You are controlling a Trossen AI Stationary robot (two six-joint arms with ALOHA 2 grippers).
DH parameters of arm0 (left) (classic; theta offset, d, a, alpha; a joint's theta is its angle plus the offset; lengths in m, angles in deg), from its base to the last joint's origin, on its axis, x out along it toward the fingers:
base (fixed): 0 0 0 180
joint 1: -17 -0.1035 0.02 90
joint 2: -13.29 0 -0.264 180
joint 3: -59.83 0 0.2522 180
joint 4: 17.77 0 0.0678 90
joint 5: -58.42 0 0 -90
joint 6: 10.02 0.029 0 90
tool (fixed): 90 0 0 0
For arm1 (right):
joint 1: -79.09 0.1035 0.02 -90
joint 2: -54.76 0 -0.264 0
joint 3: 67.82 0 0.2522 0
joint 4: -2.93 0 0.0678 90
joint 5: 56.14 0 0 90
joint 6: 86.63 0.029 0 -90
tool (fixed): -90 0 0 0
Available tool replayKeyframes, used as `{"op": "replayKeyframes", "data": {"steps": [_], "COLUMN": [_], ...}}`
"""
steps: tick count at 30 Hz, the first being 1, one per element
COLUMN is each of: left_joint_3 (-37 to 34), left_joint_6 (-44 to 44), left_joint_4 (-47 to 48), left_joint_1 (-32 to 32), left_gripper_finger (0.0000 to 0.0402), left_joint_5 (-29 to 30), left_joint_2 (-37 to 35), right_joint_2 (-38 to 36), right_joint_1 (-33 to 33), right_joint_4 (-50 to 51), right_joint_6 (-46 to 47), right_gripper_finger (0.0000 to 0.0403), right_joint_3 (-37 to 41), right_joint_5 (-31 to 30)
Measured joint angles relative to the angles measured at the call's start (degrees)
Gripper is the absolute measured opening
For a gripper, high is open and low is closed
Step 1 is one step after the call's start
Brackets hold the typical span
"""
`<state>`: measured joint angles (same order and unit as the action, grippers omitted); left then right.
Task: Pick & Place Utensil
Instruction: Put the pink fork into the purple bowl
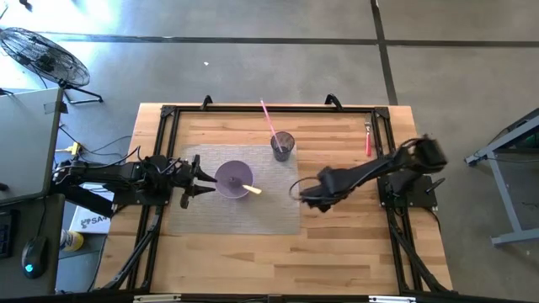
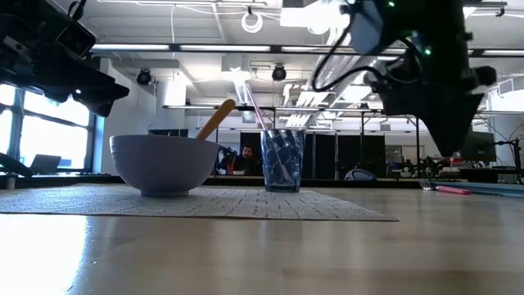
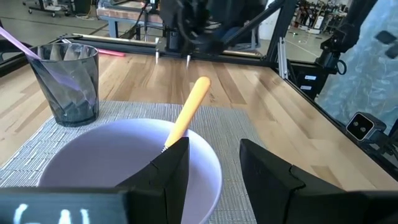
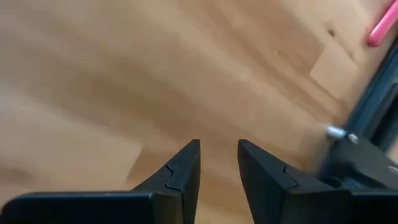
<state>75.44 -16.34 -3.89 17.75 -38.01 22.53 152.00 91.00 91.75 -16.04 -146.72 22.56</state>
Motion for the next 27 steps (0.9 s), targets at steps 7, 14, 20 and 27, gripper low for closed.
{"op": "replayKeyframes", "data": {"steps": [7,14,20,27], "left_joint_3": [0.0,0.0,0.0,0.0], "left_joint_6": [0.0,0.0,0.0,0.0], "left_joint_4": [0.0,0.0,0.0,0.0], "left_joint_1": [0.0,0.0,0.0,0.0], "left_gripper_finger": [0.0140,0.0140,0.0140,0.0140], "left_joint_5": [0.0,0.0,0.0,0.0], "left_joint_2": [0.0,0.0,0.0,0.0], "right_joint_2": [-16.7,-25.2,-24.8,-24.9], "right_joint_1": [-5.5,-16.3,-26.2,-33.0], "right_joint_4": [-5.8,-14.3,-24.0,-30.2], "right_joint_6": [15.2,19.0,14.3,12.0], "right_gripper_finger": [0.0100,0.0101,0.0116,0.0156], "right_joint_3": [16.3,28.1,35.6,40.0], "right_joint_5": [-15.0,-21.9,-26.0,-28.5]}}
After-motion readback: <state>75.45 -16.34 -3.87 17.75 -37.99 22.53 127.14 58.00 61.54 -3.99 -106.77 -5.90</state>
